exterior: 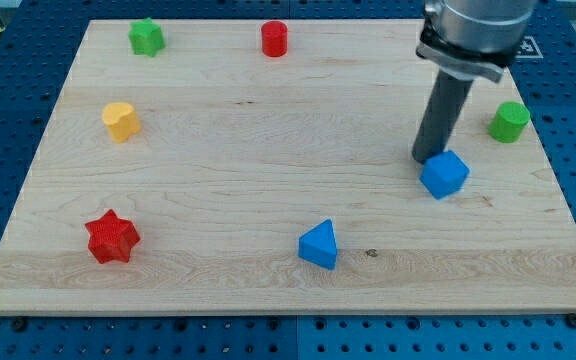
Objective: Slide the blue cube towards the bottom right
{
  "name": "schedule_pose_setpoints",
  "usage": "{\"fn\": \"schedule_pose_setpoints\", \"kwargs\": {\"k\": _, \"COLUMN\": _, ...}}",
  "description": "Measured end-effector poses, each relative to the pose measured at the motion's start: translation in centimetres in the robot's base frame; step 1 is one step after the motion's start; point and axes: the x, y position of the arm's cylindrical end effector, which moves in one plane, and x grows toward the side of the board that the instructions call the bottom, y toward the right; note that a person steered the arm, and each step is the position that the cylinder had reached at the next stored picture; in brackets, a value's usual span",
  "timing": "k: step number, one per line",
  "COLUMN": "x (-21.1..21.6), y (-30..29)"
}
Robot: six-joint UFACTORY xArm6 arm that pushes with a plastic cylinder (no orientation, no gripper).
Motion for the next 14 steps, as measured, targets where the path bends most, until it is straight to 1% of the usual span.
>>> {"fn": "schedule_pose_setpoints", "kwargs": {"k": 1, "x": 2.5, "y": 0.9}}
{"fn": "schedule_pose_setpoints", "kwargs": {"k": 2, "x": 2.6, "y": 0.5}}
{"fn": "schedule_pose_setpoints", "kwargs": {"k": 3, "x": 2.6, "y": -1.9}}
{"fn": "schedule_pose_setpoints", "kwargs": {"k": 4, "x": 4.4, "y": -2.0}}
{"fn": "schedule_pose_setpoints", "kwargs": {"k": 5, "x": 6.6, "y": -0.5}}
{"fn": "schedule_pose_setpoints", "kwargs": {"k": 6, "x": 7.4, "y": 0.9}}
{"fn": "schedule_pose_setpoints", "kwargs": {"k": 7, "x": 5.9, "y": -1.8}}
{"fn": "schedule_pose_setpoints", "kwargs": {"k": 8, "x": 3.2, "y": -5.2}}
{"fn": "schedule_pose_setpoints", "kwargs": {"k": 9, "x": 2.1, "y": -4.9}}
{"fn": "schedule_pose_setpoints", "kwargs": {"k": 12, "x": 2.5, "y": 1.6}}
{"fn": "schedule_pose_setpoints", "kwargs": {"k": 13, "x": 4.3, "y": 3.7}}
{"fn": "schedule_pose_setpoints", "kwargs": {"k": 14, "x": 6.1, "y": 4.4}}
